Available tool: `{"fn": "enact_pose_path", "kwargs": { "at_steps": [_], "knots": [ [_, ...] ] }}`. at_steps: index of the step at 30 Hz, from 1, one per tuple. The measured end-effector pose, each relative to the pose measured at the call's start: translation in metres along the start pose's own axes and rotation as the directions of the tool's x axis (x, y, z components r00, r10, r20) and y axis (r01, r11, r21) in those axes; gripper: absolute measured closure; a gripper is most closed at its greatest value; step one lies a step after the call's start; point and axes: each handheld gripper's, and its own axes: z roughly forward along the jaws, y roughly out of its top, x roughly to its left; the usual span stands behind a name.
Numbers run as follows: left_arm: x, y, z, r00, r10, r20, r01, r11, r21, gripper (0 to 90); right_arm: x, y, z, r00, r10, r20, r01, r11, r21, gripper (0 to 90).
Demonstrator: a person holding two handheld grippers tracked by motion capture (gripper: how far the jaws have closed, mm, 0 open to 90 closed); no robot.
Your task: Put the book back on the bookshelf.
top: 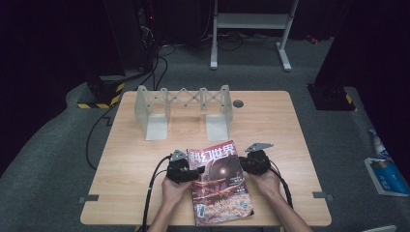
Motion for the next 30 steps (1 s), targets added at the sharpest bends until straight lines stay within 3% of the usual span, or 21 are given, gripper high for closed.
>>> {"fn": "enact_pose_path", "kwargs": {
  "at_steps": [11, 15, 30],
  "knots": [
    [-0.001, 0.001, 0.002, 0.9987, -0.018, 0.048, 0.018, 0.9998, 0.000, 31.5, 0.001, 0.001, 0.003, 0.9997, -0.015, -0.018, 0.015, 1.000, -0.014, 76.9],
    [-0.005, 0.007, 0.007, 0.9987, -0.003, 0.051, 0.001, 0.9994, 0.034, 25.0, 0.006, 0.004, 0.006, 0.9995, -0.025, -0.020, 0.024, 1.000, -0.013, 76.9],
    [-0.008, 0.012, 0.013, 0.9980, -0.003, 0.064, -0.001, 0.9982, 0.061, 20.2, 0.005, 0.003, 0.007, 0.9991, -0.018, -0.039, 0.018, 1.000, -0.022, 77.8]
  ]
}}
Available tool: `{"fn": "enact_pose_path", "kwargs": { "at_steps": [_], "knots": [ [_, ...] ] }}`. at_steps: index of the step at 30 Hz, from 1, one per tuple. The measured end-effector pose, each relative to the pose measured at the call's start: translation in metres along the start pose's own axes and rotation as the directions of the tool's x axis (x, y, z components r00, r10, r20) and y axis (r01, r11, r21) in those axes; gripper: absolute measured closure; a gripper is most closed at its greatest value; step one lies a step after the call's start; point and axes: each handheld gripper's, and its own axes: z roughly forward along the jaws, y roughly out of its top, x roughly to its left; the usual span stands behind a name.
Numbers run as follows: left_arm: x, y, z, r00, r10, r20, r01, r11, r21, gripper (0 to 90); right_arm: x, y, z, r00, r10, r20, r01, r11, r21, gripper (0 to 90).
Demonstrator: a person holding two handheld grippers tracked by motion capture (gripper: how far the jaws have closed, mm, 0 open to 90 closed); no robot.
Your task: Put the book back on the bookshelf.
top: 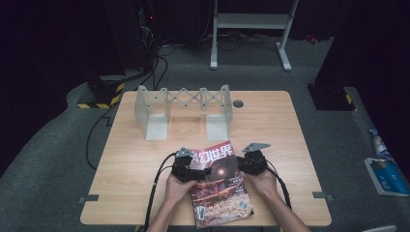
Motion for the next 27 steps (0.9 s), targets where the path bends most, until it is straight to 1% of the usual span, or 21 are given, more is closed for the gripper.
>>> {"fn": "enact_pose_path", "kwargs": {
  "at_steps": [1, 2, 3, 6, 8, 9, 10, 11, 12, 14, 16, 17, 20, 23, 25, 26, 27],
  "knots": [
    [-0.001, 0.001, 0.002, 0.9999, 0.011, -0.001, -0.011, 0.9999, 0.003, 19.6, 0.000, 0.000, 0.000, 1.0000, 0.000, 0.000, 0.000, 1.000, 0.002, 77.8],
    [-0.001, 0.001, 0.002, 0.9999, 0.011, -0.001, -0.011, 0.9999, 0.003, 19.4, 0.000, 0.000, 0.000, 1.0000, 0.000, 0.000, 0.000, 1.000, 0.002, 77.8],
    [-0.001, 0.002, 0.003, 1.0000, 0.002, 0.004, -0.002, 1.0000, 0.002, 19.4, 0.000, 0.000, 0.000, 1.0000, 0.000, 0.000, 0.000, 1.000, 0.002, 77.8],
    [0.000, 0.002, 0.004, 0.9997, -0.005, 0.022, 0.005, 1.0000, -0.002, 20.4, 0.000, 0.000, 0.000, 1.0000, -0.001, -0.001, 0.001, 1.000, 0.001, 77.8],
    [-0.001, 0.004, 0.004, 0.9998, -0.006, 0.017, 0.005, 0.9999, 0.010, 22.5, 0.000, 0.000, 0.000, 1.0000, -0.004, -0.001, 0.004, 1.000, 0.000, 77.8],
    [-0.002, 0.006, 0.005, 0.9996, -0.016, 0.022, 0.015, 0.9996, 0.023, 23.3, 0.000, 0.000, 0.000, 1.0000, 0.002, -0.001, -0.002, 1.000, 0.002, 77.9],
    [-0.003, 0.006, 0.005, 0.9997, -0.020, 0.015, 0.019, 0.9993, 0.032, 24.8, 0.001, 0.000, 0.000, 1.0000, 0.006, -0.002, -0.006, 1.000, 0.002, 77.8],
    [-0.004, 0.007, 0.005, 0.9997, -0.023, 0.007, 0.023, 0.9990, 0.039, 28.9, 0.001, 0.000, 0.001, 1.0000, 0.007, 0.001, -0.007, 1.000, -0.002, 78.3],
    [-0.004, 0.007, 0.005, 0.9997, -0.026, 0.003, 0.026, 0.9989, 0.040, 28.9, 0.001, 0.000, 0.001, 1.0000, 0.007, 0.001, -0.007, 1.000, -0.002, 78.3],
    [-0.004, 0.009, 0.004, 0.9993, -0.038, -0.006, 0.038, 0.9981, 0.049, 34.0, 0.001, -0.001, 0.000, 1.0000, 0.007, 0.001, -0.007, 1.000, -0.008, 78.4],
    [-0.004, 0.009, 0.004, 0.9990, -0.043, -0.009, 0.043, 0.9976, 0.053, 35.2, 0.001, -0.001, 0.001, 1.0000, 0.008, -0.001, -0.008, 1.000, -0.009, 78.4],
    [-0.004, 0.010, 0.004, 0.9986, -0.053, -0.009, 0.053, 0.9970, 0.056, 38.7, 0.001, -0.001, 0.001, 0.9999, 0.010, -0.004, -0.010, 1.000, -0.010, 78.3],
    [-0.003, 0.010, 0.004, 0.9981, -0.061, -0.008, 0.062, 0.9962, 0.062, 43.1, 0.001, -0.001, 0.001, 0.9999, 0.013, -0.003, -0.013, 1.000, -0.011, 78.3],
    [-0.003, 0.011, 0.004, 0.9960, -0.088, -0.013, 0.089, 0.9934, 0.073, 47.1, 0.000, -0.001, 0.001, 0.9999, 0.013, -0.005, -0.013, 1.000, -0.019, 78.3],
    [-0.003, 0.012, 0.003, 0.9955, -0.094, -0.015, 0.095, 0.9927, 0.074, 50.7, 0.000, -0.001, 0.002, 0.9999, 0.016, -0.007, -0.016, 1.000, -0.022, 78.2],
    [-0.004, 0.012, 0.002, 0.9954, -0.094, -0.018, 0.095, 0.9927, 0.075, 50.7, 0.000, -0.001, 0.002, 0.9999, 0.016, -0.007, -0.016, 1.000, -0.022, 78.2],
    [-0.005, 0.013, 0.001, 0.9945, -0.102, -0.024, 0.103, 0.9921, 0.071, 54.9, 0.000, -0.001, 0.002, 0.9999, 0.013, -0.005, -0.014, 1.000, -0.019, 77.9]
  ]
}}
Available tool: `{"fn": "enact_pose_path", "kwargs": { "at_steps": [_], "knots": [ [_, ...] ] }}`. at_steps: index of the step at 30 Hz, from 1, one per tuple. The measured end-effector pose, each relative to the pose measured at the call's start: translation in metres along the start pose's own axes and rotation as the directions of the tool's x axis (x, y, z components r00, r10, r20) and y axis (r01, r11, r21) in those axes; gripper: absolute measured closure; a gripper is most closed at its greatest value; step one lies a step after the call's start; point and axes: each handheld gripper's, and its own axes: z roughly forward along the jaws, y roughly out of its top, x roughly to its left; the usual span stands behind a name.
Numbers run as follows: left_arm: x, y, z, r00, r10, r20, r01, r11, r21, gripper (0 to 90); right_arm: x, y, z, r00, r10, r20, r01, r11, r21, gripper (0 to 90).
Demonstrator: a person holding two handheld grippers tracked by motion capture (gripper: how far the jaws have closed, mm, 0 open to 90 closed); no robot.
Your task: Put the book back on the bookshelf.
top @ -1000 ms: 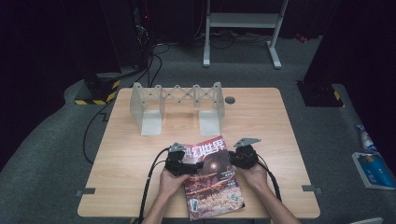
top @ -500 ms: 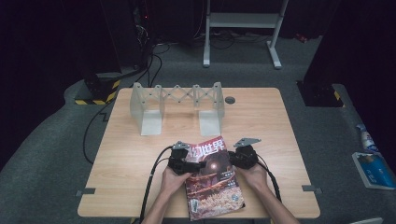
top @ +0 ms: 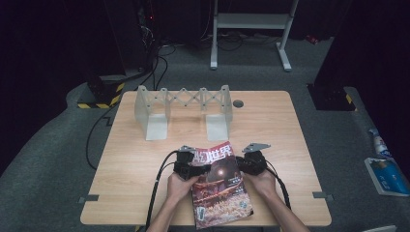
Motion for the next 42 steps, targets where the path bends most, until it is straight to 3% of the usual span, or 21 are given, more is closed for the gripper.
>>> {"fn": "enact_pose_path", "kwargs": {
  "at_steps": [11, 19, 23, 26, 33, 38, 42],
  "knots": [
    [-0.002, 0.003, -0.005, 0.9989, -0.047, 0.001, 0.047, 0.9983, -0.034, 72.8, 0.001, 0.001, 0.001, 0.9997, -0.009, 0.022, 0.009, 1.000, -0.006, 72.9],
    [-0.003, 0.005, -0.013, 0.9981, -0.057, 0.024, 0.058, 0.9968, -0.055, 77.3, 0.001, 0.000, -0.001, 0.9997, 0.007, 0.022, -0.007, 1.000, -0.013, 65.3],
    [-0.004, 0.007, -0.018, 0.9955, -0.074, 0.058, 0.079, 0.9934, -0.083, 79.5, -0.002, -0.002, -0.006, 0.9995, 0.018, 0.027, -0.017, 0.999, -0.031, 61.3],
    [-0.008, 0.008, -0.021, 0.9974, -0.048, 0.053, 0.053, 0.9946, -0.090, 80.5, -0.006, -0.008, -0.013, 0.9982, 0.049, 0.035, -0.047, 0.997, -0.053, 57.7],
    [-0.016, 0.017, -0.032, 0.9977, -0.010, 0.066, 0.018, 0.9936, -0.112, 82.9, -0.016, -0.015, -0.023, 0.9966, 0.048, 0.068, -0.044, 0.997, -0.068, 52.7],
    [-0.021, 0.024, -0.042, 0.9977, 0.026, 0.062, -0.018, 0.9911, -0.132, 83.7, -0.032, -0.033, -0.038, 0.9877, 0.057, 0.145, -0.046, 0.996, -0.078, 48.6],
    [-0.023, 0.026, -0.045, 0.9975, 0.034, 0.061, -0.025, 0.9897, -0.141, 83.8, -0.038, -0.038, -0.044, 0.9824, 0.069, 0.173, -0.051, 0.993, -0.108, 46.6]
  ]
}}
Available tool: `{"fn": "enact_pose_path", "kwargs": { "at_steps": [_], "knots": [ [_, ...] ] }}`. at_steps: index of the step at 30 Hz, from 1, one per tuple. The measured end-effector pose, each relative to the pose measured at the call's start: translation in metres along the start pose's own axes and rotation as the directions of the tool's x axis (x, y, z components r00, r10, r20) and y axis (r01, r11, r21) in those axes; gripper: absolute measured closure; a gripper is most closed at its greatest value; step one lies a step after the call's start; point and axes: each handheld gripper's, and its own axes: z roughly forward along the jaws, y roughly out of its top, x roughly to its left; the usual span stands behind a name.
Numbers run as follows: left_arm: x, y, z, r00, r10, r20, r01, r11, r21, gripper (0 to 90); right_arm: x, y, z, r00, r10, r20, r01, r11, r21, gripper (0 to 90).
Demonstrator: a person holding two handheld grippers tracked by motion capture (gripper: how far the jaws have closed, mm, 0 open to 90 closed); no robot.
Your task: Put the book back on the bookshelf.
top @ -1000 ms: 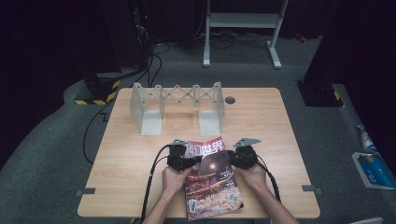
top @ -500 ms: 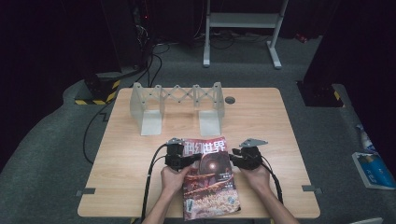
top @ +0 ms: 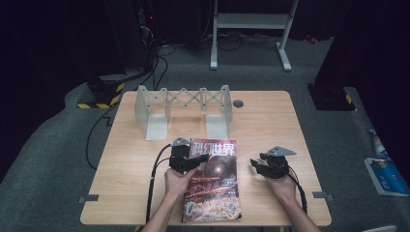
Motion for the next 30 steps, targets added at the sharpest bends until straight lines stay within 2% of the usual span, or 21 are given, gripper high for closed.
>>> {"fn": "enact_pose_path", "kwargs": {
  "at_steps": [2, 4, 6, 9, 13, 15, 18, 19, 20, 25, 30],
  "knots": [
    [-0.003, 0.003, -0.004, 0.9999, 0.011, 0.004, -0.011, 0.9999, -0.013, 83.9, -0.004, -0.003, -0.004, 0.9997, 0.020, 0.011, -0.020, 1.000, -0.016, 45.3],
    [-0.007, 0.007, -0.011, 0.9994, 0.033, 0.008, -0.033, 0.9986, -0.041, 84.0, -0.008, -0.006, -0.005, 0.9995, 0.010, 0.029, -0.010, 1.000, -0.017, 44.6],
    [-0.009, 0.009, -0.015, 0.9993, 0.037, 0.010, -0.037, 0.9980, -0.052, 84.0, -0.009, -0.007, -0.005, 0.9992, 0.011, 0.037, -0.011, 1.000, -0.015, 44.5],
    [-0.011, 0.015, -0.025, 0.9987, 0.052, 0.000, -0.052, 0.9960, -0.072, 84.1, -0.013, -0.010, -0.004, 0.9982, 0.023, 0.055, -0.023, 1.000, 0.004, 44.2],
    [-0.011, 0.019, -0.035, 0.9980, 0.060, -0.017, -0.062, 0.9935, -0.096, 84.1, -0.015, -0.012, -0.004, 0.9974, 0.019, 0.070, -0.018, 1.000, -0.009, 43.3],
    [-0.012, 0.021, -0.043, 0.9976, 0.061, -0.033, -0.065, 0.9913, -0.114, 84.1, -0.015, -0.013, -0.003, 0.9972, 0.001, 0.075, 0.000, 1.000, -0.020, 43.0],
    [-0.014, 0.024, -0.061, 0.9962, 0.064, -0.059, -0.073, 0.9824, -0.172, 84.1, -0.015, -0.013, -0.001, 0.9969, -0.024, 0.075, 0.025, 0.999, -0.021, 41.1],
    [-0.014, 0.024, -0.061, 0.9962, 0.064, -0.059, -0.073, 0.9824, -0.172, 84.1, -0.015, -0.013, -0.001, 0.9969, -0.024, 0.075, 0.025, 0.999, -0.021, 41.1],
    [-0.014, 0.026, -0.070, 0.9956, 0.066, -0.067, -0.078, 0.9788, -0.189, 84.1, -0.014, -0.014, -0.001, 0.9971, -0.029, 0.070, 0.030, 0.999, -0.023, 40.9],
    [-0.013, 0.029, -0.079, 0.9924, 0.086, -0.087, -0.102, 0.9760, -0.192, 84.2, -0.013, -0.014, -0.001, 0.9971, -0.028, 0.071, 0.030, 0.999, -0.026, 40.4],
    [-0.016, 0.033, -0.080, 0.9907, 0.095, -0.098, -0.113, 0.9732, -0.200, 84.2, -0.014, -0.014, -0.001, 0.9968, -0.034, 0.072, 0.036, 0.999, -0.030, 40.3]
  ]
}}
